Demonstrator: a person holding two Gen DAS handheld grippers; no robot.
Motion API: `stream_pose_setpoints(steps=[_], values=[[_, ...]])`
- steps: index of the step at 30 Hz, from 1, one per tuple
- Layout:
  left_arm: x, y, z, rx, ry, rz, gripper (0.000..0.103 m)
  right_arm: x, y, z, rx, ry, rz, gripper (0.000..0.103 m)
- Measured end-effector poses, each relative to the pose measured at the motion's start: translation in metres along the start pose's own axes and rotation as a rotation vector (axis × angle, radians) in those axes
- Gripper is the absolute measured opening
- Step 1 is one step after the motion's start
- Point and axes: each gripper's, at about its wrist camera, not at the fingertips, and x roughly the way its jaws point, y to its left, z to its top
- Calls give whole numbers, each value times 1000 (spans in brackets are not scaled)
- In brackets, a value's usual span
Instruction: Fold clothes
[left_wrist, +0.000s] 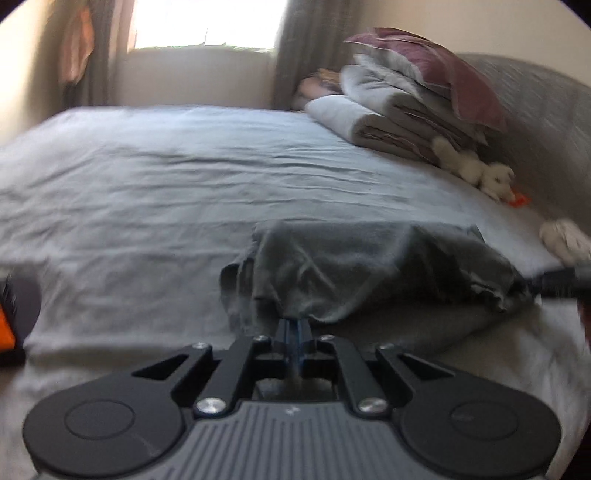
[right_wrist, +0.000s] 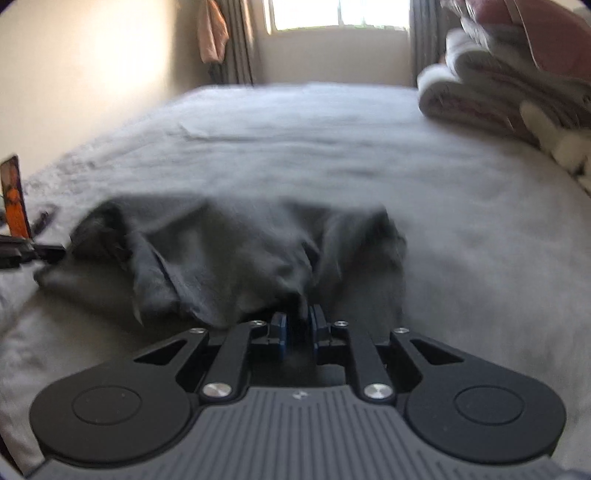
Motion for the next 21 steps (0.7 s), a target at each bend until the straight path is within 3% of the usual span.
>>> stream_pose_setpoints(steps=[1,3,5,6,9,15,21], values=[[-3,0,1,-23,-12,-6,19,-4,2,3,-10,13,-19,17],[-8,-1,5,-67,-41,-37,50,-14,-3,9,56,-5,-15,23],[-7,-3,9,-119,-55,-86,58,-21,-11,13,155,-26,9,36],[-7,-4,11,-144,-62,-110,59,-22,-17,14,224,-35,32,43],[3,-19,11,-133,-41,-180,61,-12,-35,11,430,-1,118,43],[24,-76,3,157,-2,-225,65,9,-62,10,753,8,212,44],[41,-102,-3,266,22,-216,66,34,-59,32,767,-25,152,44]])
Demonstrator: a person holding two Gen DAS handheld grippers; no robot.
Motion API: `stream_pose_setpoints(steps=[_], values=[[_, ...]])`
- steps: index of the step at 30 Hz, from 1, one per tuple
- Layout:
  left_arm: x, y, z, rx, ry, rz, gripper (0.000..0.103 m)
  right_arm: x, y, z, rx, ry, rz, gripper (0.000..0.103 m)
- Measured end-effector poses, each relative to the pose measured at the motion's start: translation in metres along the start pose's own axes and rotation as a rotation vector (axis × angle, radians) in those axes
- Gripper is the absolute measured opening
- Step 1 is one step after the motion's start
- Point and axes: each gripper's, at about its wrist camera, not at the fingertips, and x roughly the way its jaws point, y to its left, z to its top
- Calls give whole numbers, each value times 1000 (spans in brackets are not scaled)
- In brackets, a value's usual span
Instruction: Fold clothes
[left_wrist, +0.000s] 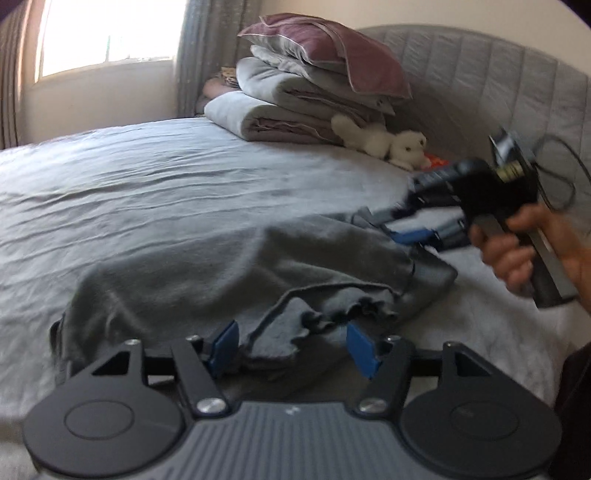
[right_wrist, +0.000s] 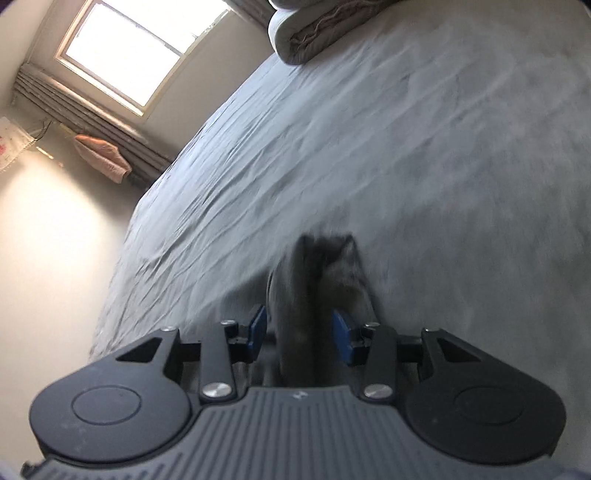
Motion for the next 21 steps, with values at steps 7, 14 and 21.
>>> stream_pose_setpoints(steps=[7,14,21], values=[[5,-2,6,-22,7,-7,3,-3,22,5,-103,-98,-17,13],[12,-14,2,40,63,-35,3,-2,-11,8,19,-84,-71,12],[-25,16,8,-83,-8,8,43,-25,-14,5,38,-31,26,44]])
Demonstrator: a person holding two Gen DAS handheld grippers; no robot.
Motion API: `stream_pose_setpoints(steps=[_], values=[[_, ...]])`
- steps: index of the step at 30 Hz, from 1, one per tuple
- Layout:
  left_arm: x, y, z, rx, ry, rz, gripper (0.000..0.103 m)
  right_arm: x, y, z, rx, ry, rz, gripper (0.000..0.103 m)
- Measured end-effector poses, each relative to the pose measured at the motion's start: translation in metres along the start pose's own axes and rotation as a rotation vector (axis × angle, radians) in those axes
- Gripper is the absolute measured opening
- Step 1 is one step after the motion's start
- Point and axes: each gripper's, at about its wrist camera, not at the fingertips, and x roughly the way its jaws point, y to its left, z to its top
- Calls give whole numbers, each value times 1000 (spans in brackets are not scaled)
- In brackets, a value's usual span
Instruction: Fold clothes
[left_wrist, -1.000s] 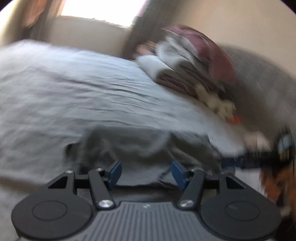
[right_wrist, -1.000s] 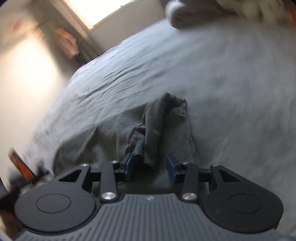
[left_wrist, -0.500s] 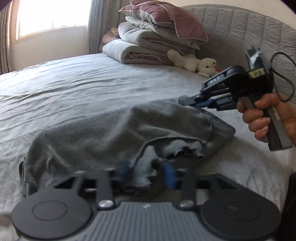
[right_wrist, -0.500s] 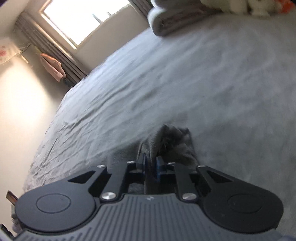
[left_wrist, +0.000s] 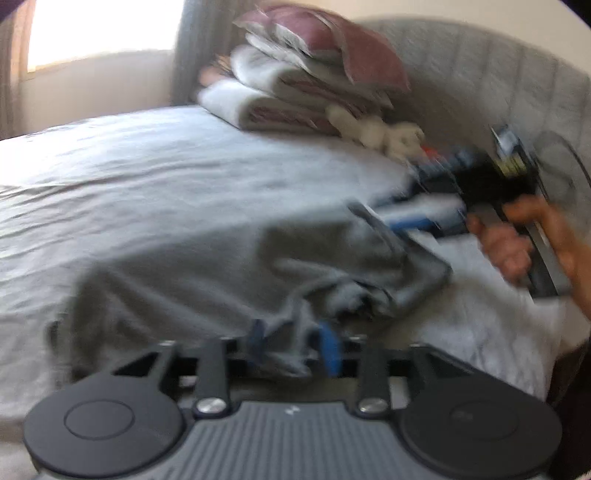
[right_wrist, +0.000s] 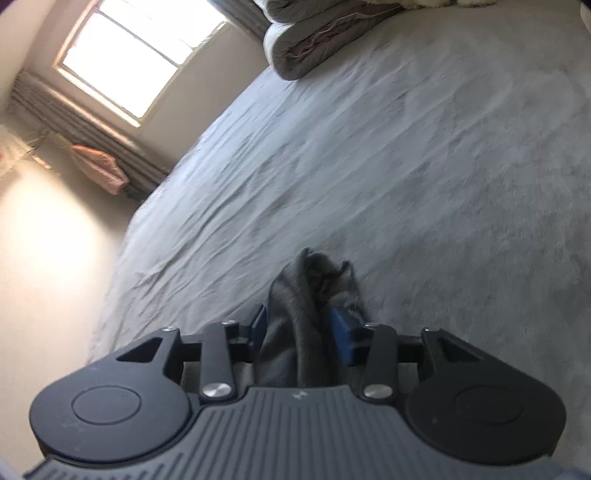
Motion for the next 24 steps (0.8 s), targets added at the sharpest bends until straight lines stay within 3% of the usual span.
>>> stream_pose_setpoints(steps=[6,8,10,11,13,14,16,18,20,24], values=[[-25,64,-2,-296,1,172,42,-6,-3,-11,-31,59,3,44],[-32,83,-6,-406,5,197,41,-7,-7,-13,-15,69,11,43],[-36,96,-11,-488,8,214,41,-7,-10,-14,3,73,15,35],[-35,99,-12,-508,13,222,41,-7,-11,-15,10,75,15,31],[-31,102,-16,-538,28,237,40,-6,-14,-19,17,83,8,11],[-26,101,-16,-546,37,240,38,-6,-14,-20,18,86,6,9],[-18,92,-16,-508,49,258,30,-8,-14,-20,30,83,17,7],[-19,88,-14,-505,41,272,7,-15,-16,-18,58,68,47,7],[-22,86,-13,-509,30,286,6,-22,-19,-15,85,52,77,6],[-22,86,-15,-523,45,301,6,-26,-33,-10,143,34,36,6]])
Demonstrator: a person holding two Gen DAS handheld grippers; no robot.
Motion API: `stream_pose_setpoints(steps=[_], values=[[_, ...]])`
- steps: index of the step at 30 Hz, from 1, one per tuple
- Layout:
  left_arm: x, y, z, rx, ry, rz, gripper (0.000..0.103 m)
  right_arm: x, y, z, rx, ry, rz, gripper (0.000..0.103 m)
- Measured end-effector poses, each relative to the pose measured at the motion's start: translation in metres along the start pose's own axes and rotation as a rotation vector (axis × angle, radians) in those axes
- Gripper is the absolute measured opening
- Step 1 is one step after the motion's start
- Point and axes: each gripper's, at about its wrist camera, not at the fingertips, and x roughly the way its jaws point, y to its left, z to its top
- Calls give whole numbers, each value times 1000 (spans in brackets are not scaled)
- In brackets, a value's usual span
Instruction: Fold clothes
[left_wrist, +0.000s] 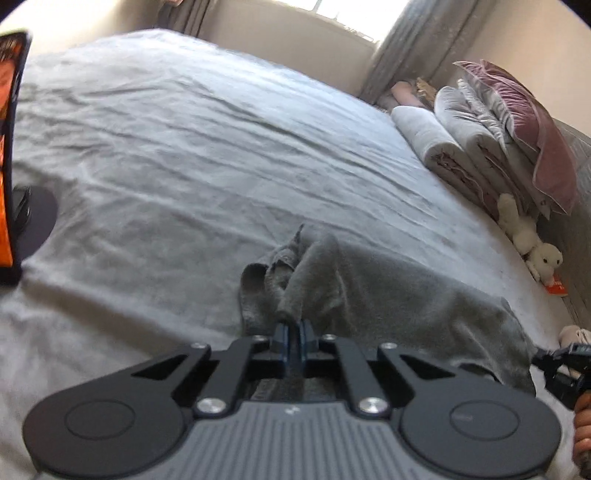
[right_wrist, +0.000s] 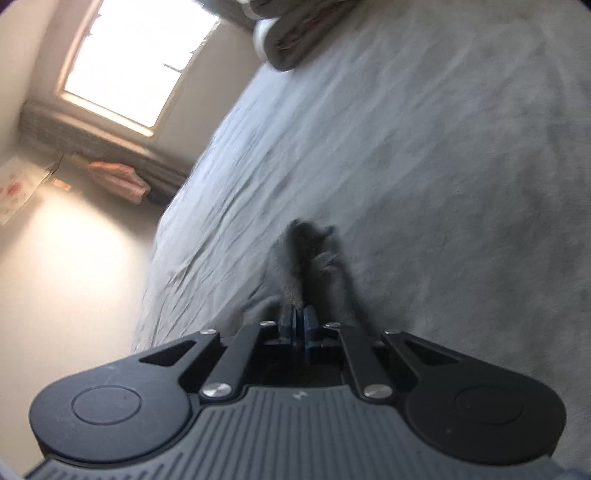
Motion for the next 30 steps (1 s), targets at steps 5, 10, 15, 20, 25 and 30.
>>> stream_pose_setpoints(steps=[5,10,15,20,25,30], values=[[0,-3,-2,17,6,18,17,-4,1,-2,-31,-14,-66,14],[-7,5,0,-44,21,-28,24,-19,10,-6,-77,7,19,25],[-6,5,-2,-104,59,-104,37,-5,29,-20,-171,76,34,35],[-12,3,-3,-144,72,-121,44,15,34,-27,-174,128,12,35],[-11,5,-3,-181,123,-167,45,20,36,-29,-174,127,-11,35],[4,0,-9,-232,211,-239,45,24,40,-32,-189,126,-11,35]])
